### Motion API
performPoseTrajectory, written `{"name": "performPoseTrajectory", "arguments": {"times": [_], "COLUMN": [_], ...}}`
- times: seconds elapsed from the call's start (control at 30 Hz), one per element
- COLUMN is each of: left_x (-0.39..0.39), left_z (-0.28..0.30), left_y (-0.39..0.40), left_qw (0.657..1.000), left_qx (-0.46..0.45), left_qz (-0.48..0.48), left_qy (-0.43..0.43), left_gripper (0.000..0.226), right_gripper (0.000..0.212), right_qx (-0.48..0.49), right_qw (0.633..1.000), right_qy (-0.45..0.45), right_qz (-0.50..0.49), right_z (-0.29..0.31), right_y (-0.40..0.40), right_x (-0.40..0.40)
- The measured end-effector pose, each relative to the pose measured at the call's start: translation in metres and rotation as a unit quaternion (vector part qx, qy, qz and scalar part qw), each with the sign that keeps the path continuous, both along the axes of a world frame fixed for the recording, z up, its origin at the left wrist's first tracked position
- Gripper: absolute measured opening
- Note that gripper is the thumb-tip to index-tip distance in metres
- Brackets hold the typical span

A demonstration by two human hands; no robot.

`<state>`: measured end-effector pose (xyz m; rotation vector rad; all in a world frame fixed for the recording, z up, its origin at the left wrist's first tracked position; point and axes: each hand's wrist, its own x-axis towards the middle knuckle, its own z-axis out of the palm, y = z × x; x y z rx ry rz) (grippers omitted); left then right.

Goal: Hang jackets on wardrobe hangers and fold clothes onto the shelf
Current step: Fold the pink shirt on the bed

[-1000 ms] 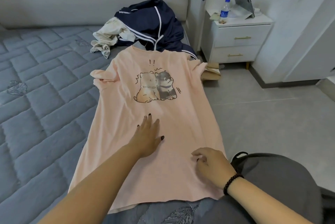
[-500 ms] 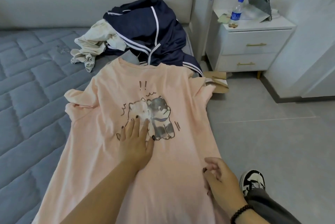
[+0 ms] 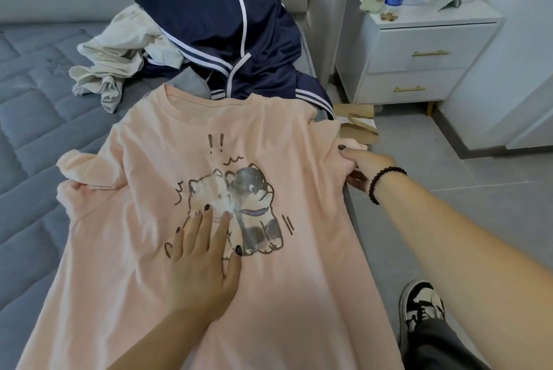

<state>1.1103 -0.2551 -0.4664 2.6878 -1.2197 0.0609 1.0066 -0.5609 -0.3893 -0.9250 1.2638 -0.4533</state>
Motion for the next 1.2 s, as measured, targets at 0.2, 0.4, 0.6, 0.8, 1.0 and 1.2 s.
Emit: {"name": "performPoseTrajectory", "arguments": {"times": [0.2, 0.4, 0.6, 0.8, 1.0, 1.2], "left_x": [0.000, -0.001, -0.001, -0.001, -0.001, -0.001], "left_z": [-0.001, 0.002, 0.002, 0.002, 0.002, 0.000], "left_y": [0.001, 0.002, 0.001, 0.002, 0.001, 0.001], "left_qw": [1.000, 1.000, 1.000, 1.000, 1.000, 1.000], "left_qx": [0.004, 0.002, -0.005, 0.000, -0.008, -0.009], "left_qz": [0.000, 0.006, 0.004, 0.011, 0.012, 0.017], "left_qy": [-0.001, 0.001, -0.003, -0.007, -0.008, -0.001], "left_gripper": [0.063, 0.064, 0.063, 0.063, 0.062, 0.063], "right_gripper": [0.023, 0.006, 0.021, 0.014, 0.013, 0.048], "right_qx": [-0.178, 0.091, 0.189, -0.050, -0.616, -0.674], "right_qw": [0.958, 0.929, 0.974, 0.950, 0.692, 0.484], "right_qy": [0.036, -0.241, -0.099, -0.100, 0.053, 0.212], "right_qz": [-0.220, -0.266, -0.077, -0.292, 0.374, 0.515], "right_z": [0.008, -0.032, -0.029, -0.006, 0.020, -0.030], "right_y": [0.000, 0.003, 0.007, 0.005, 0.044, 0.076], "right_x": [-0.045, -0.067, -0.052, -0.024, 0.024, 0.032]}}
